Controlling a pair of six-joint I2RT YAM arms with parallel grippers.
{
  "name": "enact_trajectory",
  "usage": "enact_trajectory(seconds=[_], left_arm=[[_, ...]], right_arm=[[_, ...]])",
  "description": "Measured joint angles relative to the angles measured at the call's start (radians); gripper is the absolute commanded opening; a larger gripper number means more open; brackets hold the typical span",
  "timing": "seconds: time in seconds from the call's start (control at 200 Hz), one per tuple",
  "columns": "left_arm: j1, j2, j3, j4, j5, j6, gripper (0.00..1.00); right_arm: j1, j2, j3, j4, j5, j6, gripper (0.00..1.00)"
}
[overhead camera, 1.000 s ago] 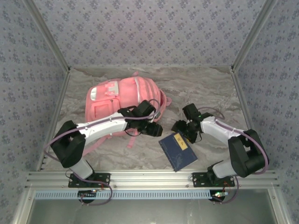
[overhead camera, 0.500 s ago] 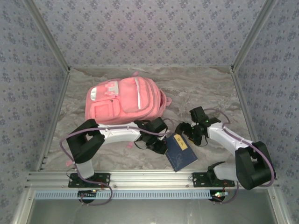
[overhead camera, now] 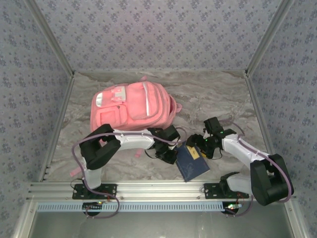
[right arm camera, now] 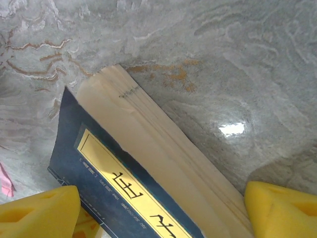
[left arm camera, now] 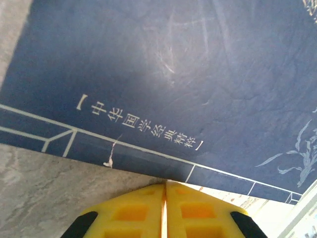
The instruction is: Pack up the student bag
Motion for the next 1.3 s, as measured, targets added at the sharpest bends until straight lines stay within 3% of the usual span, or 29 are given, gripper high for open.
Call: enact_trajectory(seconds=[0.495, 0.939, 1.174, 1.299], left_arm=[[0.031, 0.027, 0.041, -0.029, 0.013, -0.003, 0.09], [0.034, 0.027, 0.040, -0.029, 0.014, -0.004, 0.09], [0.039, 0.019, 0.023, -0.011, 0.022, -0.011, 0.10], [0.044, 0.010, 0.007, 0.006, 0.021, -0.011, 0.09]], right_arm=[[-0.011, -0.036, 0.007, -0.030, 0.024, -0.047, 0.59], [0.050, -0.054, 0.060, -0.071, 0.111, -0.082, 0.17], [0.061, -0.066, 0.064, -0.085, 0.138, -0.094, 0.17], [0.064, -0.081, 0.064, -0.091, 0.134, -0.099, 0.32]])
